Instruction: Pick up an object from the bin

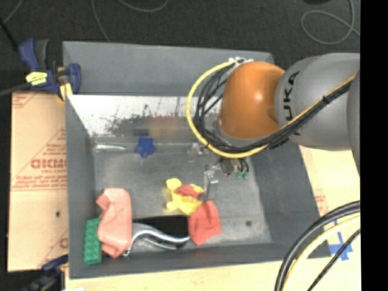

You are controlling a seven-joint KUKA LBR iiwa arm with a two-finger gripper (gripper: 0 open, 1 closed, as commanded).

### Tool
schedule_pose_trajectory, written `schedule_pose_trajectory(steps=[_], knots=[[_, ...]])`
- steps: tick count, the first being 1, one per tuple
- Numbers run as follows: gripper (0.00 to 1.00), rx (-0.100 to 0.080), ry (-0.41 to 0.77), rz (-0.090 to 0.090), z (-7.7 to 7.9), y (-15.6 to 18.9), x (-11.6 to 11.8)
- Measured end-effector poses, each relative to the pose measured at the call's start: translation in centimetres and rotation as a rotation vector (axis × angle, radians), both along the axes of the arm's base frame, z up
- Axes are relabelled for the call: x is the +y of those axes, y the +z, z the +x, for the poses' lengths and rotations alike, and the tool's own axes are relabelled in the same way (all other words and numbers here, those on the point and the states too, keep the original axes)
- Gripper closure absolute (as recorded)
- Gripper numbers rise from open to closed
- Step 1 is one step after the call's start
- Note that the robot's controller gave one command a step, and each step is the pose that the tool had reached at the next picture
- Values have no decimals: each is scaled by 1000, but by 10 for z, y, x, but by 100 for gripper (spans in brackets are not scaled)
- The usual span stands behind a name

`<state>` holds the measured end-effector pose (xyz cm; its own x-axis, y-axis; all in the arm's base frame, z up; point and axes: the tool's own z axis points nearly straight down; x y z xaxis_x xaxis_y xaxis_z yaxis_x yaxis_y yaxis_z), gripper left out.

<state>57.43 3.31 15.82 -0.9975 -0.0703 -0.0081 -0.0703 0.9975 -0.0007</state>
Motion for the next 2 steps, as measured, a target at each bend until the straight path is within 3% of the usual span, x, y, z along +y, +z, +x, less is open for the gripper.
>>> schedule_pose_trajectory(steps=[1,2], knots=[[0,-2,85,0,-2,-67,-17],[100,-3,321,-3,-8,-80,-11]])
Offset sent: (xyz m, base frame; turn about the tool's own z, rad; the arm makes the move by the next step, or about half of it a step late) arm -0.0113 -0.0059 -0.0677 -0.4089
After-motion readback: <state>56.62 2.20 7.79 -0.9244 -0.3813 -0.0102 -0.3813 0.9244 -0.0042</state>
